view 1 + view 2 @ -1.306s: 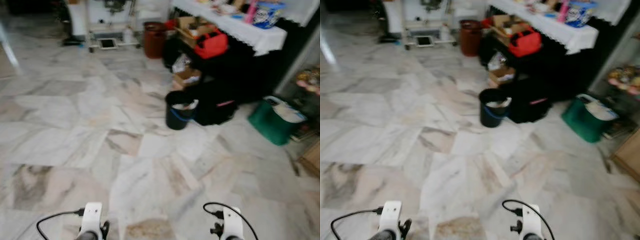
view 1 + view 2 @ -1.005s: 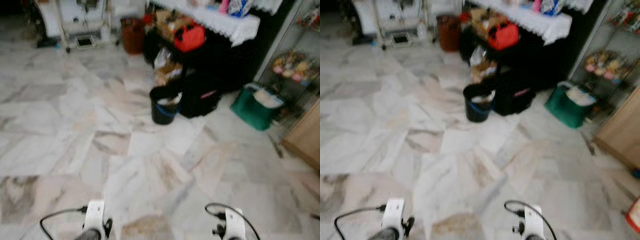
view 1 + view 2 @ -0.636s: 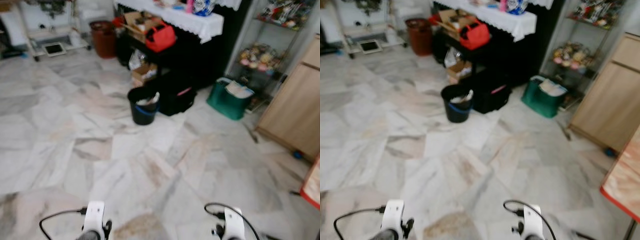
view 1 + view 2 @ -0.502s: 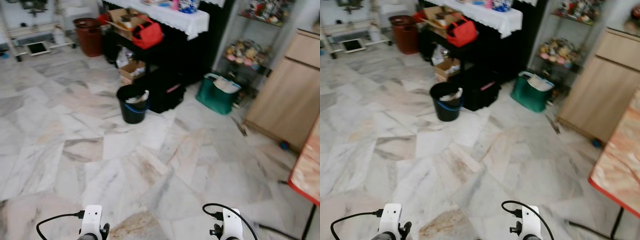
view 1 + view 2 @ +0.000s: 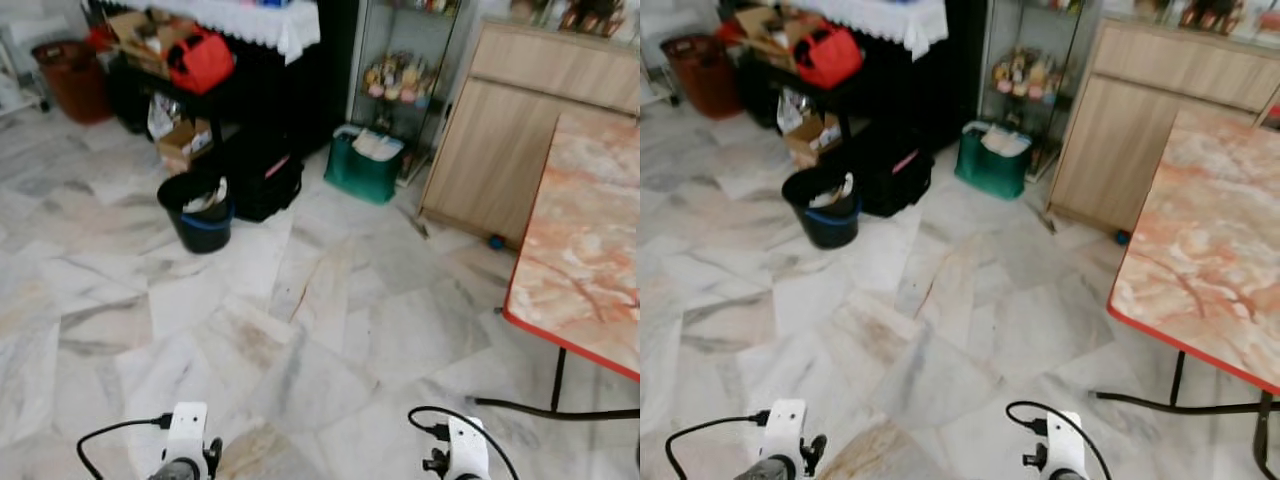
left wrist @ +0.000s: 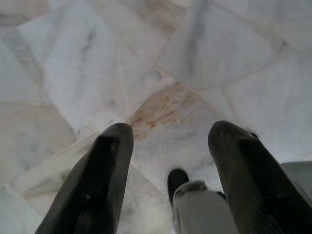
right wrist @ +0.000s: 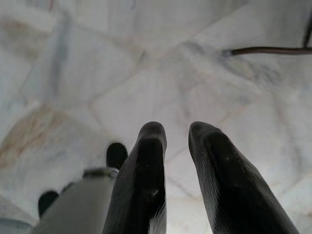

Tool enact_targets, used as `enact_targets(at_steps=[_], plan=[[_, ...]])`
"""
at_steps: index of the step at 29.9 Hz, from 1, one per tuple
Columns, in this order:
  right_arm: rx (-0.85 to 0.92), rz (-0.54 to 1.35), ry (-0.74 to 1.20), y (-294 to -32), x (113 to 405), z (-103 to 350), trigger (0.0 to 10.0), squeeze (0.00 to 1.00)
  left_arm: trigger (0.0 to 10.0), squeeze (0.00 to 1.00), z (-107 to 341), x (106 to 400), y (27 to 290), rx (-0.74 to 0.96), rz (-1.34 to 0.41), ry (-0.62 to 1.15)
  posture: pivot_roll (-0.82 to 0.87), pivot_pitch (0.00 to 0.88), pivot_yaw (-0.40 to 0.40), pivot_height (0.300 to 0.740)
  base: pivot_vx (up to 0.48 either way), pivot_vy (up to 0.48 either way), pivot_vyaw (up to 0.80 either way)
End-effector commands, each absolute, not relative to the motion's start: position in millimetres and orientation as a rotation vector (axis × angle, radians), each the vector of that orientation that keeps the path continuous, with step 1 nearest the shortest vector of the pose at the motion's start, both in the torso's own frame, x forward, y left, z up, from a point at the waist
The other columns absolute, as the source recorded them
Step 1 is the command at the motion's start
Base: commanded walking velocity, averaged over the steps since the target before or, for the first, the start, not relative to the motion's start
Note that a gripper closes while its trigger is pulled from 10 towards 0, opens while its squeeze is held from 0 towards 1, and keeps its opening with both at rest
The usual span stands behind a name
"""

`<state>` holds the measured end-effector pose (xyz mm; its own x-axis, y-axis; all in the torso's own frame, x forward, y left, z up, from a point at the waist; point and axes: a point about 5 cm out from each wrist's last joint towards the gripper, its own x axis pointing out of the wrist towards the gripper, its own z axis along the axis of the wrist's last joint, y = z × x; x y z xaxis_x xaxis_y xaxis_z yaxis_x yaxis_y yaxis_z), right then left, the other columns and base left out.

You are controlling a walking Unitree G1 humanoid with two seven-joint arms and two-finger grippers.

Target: Setting the table

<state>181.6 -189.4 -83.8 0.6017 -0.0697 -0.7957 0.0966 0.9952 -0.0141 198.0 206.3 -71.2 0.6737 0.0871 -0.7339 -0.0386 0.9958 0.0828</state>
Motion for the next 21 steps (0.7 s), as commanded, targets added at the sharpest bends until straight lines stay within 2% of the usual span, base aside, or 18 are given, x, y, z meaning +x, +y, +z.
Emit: enact_targets(at_steps=[1, 21], plan=[[0.034, -0.108, 0.942, -191.5, 175.8, -86.4, 10.0, 0.00, 10.0, 0.00, -72.3, 196.5, 205.5, 0.064, 0.064, 0.837, -0.02, 0.080, -0.039, 0.740, 0.000, 0.000, -0.66], [0.035, -0.128, 0.944, -193.5, 174.8, -86.7, 10.0, 0.00, 10.0, 0.00, -72.8, 195.0, 206.9, 0.059, 0.069, 0.841, -0.02, 0.084, -0.038, 0.740, 0.000, 0.000, -0.66]])
